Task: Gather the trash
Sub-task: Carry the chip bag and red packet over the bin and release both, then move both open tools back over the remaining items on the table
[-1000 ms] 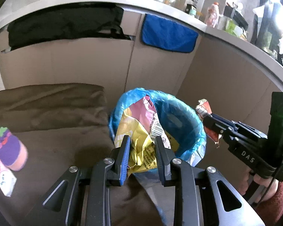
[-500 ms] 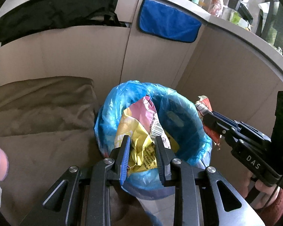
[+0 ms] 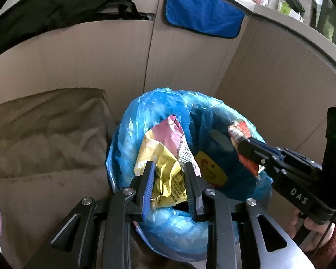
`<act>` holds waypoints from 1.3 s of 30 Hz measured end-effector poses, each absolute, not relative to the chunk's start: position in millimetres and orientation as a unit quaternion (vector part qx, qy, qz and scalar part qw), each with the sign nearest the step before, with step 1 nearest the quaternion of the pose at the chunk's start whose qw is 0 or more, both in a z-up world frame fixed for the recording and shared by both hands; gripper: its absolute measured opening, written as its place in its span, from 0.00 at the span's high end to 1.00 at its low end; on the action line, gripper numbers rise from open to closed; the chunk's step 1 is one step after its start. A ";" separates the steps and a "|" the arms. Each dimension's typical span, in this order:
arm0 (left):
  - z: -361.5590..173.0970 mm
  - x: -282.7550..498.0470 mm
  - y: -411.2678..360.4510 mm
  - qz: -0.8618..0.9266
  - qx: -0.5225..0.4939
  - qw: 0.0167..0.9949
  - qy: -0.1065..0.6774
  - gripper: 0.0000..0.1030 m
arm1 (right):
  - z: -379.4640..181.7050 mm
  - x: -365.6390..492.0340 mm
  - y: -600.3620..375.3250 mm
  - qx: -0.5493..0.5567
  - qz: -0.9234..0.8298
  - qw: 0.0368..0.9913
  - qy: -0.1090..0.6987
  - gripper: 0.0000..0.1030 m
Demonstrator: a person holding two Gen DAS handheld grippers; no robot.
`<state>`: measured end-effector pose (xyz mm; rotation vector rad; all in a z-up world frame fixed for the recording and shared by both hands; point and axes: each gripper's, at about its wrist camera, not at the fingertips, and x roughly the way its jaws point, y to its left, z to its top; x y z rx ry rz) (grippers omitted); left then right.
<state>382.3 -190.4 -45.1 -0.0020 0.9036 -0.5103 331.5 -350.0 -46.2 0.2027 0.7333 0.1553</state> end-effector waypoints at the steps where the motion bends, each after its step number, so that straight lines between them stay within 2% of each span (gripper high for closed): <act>1: -45.9 383.7 -190.9 -0.244 -0.001 0.868 0.433 0.74 | -49.2 332.8 -350.4 0.099 0.076 0.924 0.360 0.84; 12: -56.7 397.9 -198.6 -0.260 -0.019 0.851 0.456 0.74 | -62.7 339.6 -350.3 0.094 0.067 0.918 0.380 0.80; 22: -43.4 396.6 -194.7 -0.270 -0.036 0.853 0.445 0.70 | -46.3 329.0 -347.1 0.087 0.076 0.928 0.353 0.78; 27: -34.4 389.9 -190.7 -0.279 -0.039 0.857 0.432 0.62 | -43.0 325.2 -347.0 0.084 0.070 0.928 0.356 0.77; 39: -26.7 360.3 -139.9 -0.221 -0.022 0.879 0.422 0.62 | -32.3 312.1 -332.7 0.061 0.070 0.929 0.358 0.77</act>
